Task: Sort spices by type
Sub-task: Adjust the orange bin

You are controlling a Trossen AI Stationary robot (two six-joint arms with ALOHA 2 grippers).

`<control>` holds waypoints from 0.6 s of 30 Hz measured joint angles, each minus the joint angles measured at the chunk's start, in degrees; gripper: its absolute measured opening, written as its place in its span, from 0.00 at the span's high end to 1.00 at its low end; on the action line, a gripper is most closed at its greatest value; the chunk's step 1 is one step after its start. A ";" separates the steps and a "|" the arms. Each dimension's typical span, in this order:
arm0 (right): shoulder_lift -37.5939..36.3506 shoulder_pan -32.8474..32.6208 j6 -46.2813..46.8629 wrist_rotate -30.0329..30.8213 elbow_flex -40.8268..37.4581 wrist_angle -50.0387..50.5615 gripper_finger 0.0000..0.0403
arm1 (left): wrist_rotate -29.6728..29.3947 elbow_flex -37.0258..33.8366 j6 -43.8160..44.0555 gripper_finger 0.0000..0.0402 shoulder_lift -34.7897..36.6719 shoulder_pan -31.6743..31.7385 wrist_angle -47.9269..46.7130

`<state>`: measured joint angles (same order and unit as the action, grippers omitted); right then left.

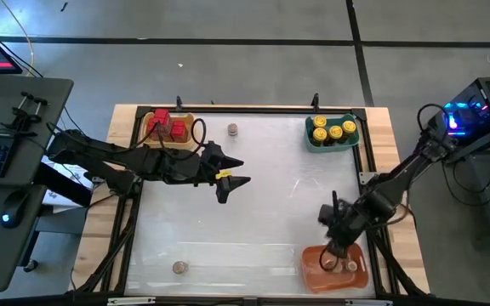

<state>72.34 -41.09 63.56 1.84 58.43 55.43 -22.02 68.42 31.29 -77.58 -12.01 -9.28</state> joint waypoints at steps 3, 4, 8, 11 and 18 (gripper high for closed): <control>1.26 -0.66 -5.68 0.42 2.01 -13.42 1.00 | 0.00 0.00 0.00 0.25 0.00 0.00 -0.71; 2.40 -0.72 -7.13 0.00 2.67 -16.34 1.00 | 0.00 0.00 0.00 0.25 0.00 0.00 -1.08; 9.53 -0.54 -11.89 -3.41 5.18 -15.75 1.00 | 0.00 0.00 0.09 0.25 0.00 0.00 -1.94; 14.90 -0.30 -16.10 -7.39 6.37 -15.20 1.00 | 0.00 0.01 0.11 0.25 0.02 0.00 -2.16; 21.74 0.55 -21.03 -8.28 8.44 -13.52 1.00 | 0.00 0.02 0.02 0.25 0.02 -0.02 -2.14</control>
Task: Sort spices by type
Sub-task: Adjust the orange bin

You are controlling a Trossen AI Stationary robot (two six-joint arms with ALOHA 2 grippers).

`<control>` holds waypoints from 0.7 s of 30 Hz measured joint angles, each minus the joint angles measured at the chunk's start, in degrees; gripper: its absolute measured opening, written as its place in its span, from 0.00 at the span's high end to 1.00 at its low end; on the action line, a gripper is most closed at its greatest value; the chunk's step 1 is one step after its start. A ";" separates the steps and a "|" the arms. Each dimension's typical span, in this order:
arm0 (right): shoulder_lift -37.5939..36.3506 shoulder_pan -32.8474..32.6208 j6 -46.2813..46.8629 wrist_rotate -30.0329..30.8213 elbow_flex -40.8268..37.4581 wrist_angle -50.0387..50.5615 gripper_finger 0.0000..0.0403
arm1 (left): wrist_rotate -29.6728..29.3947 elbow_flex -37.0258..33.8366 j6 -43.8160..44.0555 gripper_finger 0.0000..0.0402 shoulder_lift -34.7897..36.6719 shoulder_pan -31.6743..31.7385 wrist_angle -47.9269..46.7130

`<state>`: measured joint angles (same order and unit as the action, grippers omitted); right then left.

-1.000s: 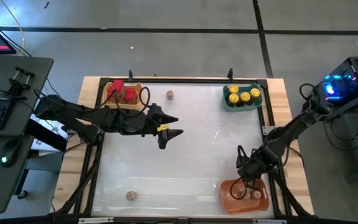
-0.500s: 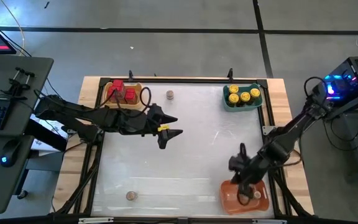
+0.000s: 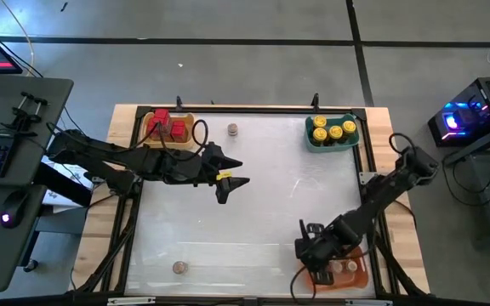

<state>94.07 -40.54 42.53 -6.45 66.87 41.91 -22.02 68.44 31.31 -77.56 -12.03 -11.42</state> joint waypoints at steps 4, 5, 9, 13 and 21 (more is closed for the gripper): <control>0.73 1.07 -1.55 1.97 0.00 1.56 1.00 | 0.00 0.00 -0.40 0.25 0.00 0.04 0.00; 0.73 1.47 -2.13 2.30 0.00 2.31 1.00 | -0.01 0.00 -0.63 0.25 0.00 0.04 0.00; 0.73 3.28 -4.06 3.94 0.00 4.63 1.00 | 0.00 0.00 -0.94 0.25 -0.02 0.02 -0.26; 0.73 5.07 -6.78 4.03 0.00 4.64 1.00 | 0.00 0.00 -0.94 0.25 -0.01 0.03 -0.97; 0.73 8.09 -10.57 4.92 0.00 4.60 1.00 | 0.00 -0.01 -0.92 0.25 0.00 0.02 -1.27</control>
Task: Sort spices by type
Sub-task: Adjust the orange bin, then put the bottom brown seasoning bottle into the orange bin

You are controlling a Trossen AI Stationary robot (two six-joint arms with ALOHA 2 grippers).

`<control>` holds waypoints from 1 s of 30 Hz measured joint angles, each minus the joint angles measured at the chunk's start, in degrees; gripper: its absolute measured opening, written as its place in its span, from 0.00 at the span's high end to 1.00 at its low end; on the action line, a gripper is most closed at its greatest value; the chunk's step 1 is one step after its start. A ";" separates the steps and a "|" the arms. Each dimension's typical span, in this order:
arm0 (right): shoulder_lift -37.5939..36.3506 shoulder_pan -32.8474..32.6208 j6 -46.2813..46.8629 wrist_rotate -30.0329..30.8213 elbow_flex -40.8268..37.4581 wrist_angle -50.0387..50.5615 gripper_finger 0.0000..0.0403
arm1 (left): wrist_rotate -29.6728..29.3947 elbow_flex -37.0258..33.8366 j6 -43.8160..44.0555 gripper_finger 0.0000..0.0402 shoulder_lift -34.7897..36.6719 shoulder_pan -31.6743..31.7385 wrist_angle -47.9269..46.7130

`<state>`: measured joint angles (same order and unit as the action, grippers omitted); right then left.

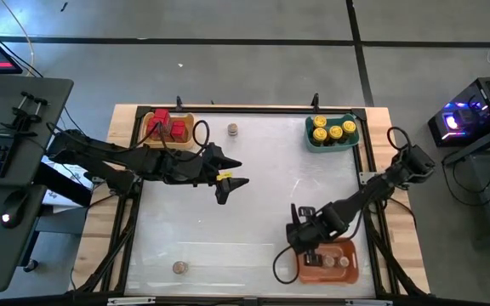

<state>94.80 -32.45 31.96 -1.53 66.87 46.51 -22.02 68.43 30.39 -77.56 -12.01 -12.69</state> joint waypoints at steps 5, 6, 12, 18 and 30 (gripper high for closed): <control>-0.48 0.32 -1.07 -1.65 0.06 0.05 1.00 | 0.00 0.01 -0.50 0.25 0.00 0.02 0.00; -0.80 0.20 -1.42 -1.63 0.26 0.32 1.00 | 0.00 0.01 -0.88 0.25 0.00 0.02 0.02; -3.79 -0.57 -1.83 -6.84 4.61 5.08 1.00 | 0.56 0.00 -1.35 0.25 0.11 0.03 0.00; -9.87 -1.74 -2.65 3.81 12.90 11.84 1.00 | 3.74 0.01 -2.03 0.25 3.39 0.59 -0.53; -9.20 15.78 -15.28 16.39 13.71 5.69 0.97 | 20.96 0.06 19.34 0.25 6.11 -2.58 -28.45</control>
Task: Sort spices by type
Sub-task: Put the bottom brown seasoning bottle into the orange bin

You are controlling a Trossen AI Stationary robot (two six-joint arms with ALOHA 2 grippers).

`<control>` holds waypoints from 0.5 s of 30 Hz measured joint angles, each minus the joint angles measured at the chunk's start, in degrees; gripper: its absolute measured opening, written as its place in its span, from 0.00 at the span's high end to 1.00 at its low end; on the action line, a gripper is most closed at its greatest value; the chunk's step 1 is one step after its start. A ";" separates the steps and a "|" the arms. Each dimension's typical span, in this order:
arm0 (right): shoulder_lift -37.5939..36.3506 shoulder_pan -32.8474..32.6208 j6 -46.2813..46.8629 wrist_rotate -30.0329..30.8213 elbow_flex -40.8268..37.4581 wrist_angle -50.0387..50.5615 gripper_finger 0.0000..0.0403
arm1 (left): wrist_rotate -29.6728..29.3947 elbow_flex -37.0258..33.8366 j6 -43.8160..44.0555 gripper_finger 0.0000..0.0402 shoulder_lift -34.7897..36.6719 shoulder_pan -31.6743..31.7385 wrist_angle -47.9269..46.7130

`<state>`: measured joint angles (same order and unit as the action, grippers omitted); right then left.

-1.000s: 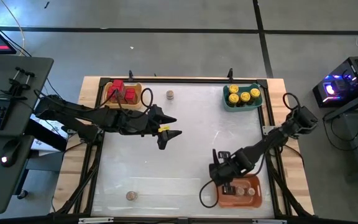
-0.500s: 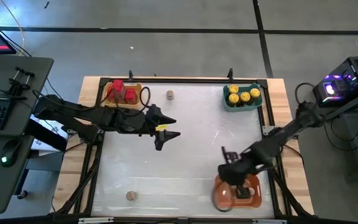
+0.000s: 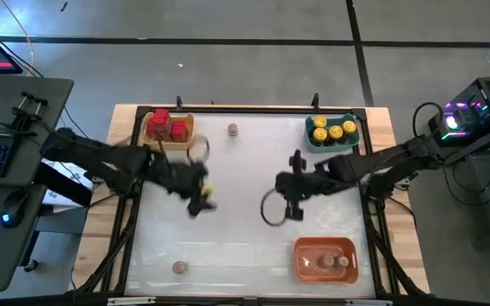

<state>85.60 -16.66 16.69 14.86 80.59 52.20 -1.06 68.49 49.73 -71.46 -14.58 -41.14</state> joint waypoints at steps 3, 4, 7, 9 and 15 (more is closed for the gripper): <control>-0.04 4.05 -1.11 0.49 -0.01 0.88 0.91 | -0.06 -0.04 2.52 0.25 -2.09 -9.01 -7.50; -0.04 5.30 -0.40 0.69 -0.01 1.25 0.89 | -1.20 -0.04 3.04 0.25 -2.89 -12.40 -8.90; -0.04 9.19 4.78 0.77 -0.05 1.53 0.83 | -5.24 -0.04 6.42 0.25 -5.47 -22.46 -11.44; -0.04 11.43 7.60 0.17 -0.05 1.28 0.77 | -6.67 -0.04 7.14 0.25 -7.76 -28.12 -11.82; -0.04 14.89 9.14 -1.36 -0.08 -0.11 0.55 | -4.40 -0.04 6.13 0.25 -16.03 -37.43 -11.62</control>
<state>85.56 -1.78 25.82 13.50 80.51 52.09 -5.46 68.45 55.85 -87.48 -52.02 -52.76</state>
